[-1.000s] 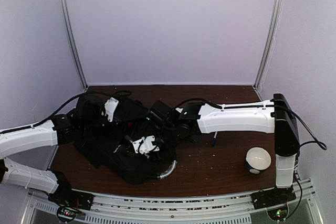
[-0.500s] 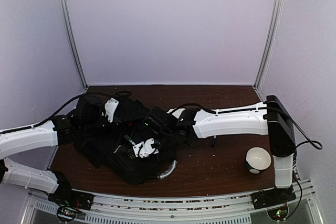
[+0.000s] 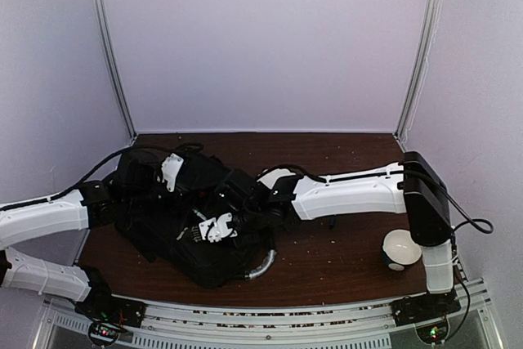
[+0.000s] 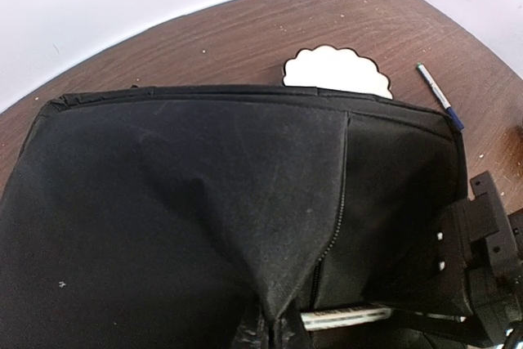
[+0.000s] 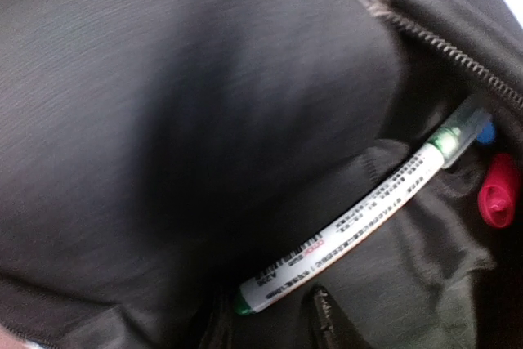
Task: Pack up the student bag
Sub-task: Adjust the pen in the second largest pocket of the bag.
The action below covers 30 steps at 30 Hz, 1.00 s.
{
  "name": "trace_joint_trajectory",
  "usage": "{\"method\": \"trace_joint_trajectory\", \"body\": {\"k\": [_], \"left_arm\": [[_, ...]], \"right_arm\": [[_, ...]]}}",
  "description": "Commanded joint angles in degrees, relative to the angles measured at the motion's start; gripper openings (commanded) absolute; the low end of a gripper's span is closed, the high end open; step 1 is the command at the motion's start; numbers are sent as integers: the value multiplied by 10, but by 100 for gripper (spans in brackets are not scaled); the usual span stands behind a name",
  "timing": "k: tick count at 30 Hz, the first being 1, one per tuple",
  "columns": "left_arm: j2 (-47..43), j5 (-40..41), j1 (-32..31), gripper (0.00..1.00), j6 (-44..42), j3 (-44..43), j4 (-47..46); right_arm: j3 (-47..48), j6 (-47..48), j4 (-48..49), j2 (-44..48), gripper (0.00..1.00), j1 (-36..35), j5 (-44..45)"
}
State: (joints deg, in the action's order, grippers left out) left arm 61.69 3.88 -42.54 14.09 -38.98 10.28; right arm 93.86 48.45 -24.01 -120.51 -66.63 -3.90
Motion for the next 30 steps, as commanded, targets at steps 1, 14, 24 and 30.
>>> {"method": "trace_joint_trajectory", "body": {"k": [1, 14, 24, 30], "left_arm": [[-22, -12, -3, 0, 1, -1, -66], [-31, -11, -4, 0, 1, 4, -66], [-54, 8, -3, 0, -36, -13, -28], [-61, 12, -3, 0, -33, -16, -22]], "right_arm": [[28, -16, 59, -24, 29, -1, 57], [43, -1, 166, -66, 19, 0, 102], [-15, 24, 356, -77, 4, -1, 160], [3, 39, 495, -118, 32, -5, 277]]}}
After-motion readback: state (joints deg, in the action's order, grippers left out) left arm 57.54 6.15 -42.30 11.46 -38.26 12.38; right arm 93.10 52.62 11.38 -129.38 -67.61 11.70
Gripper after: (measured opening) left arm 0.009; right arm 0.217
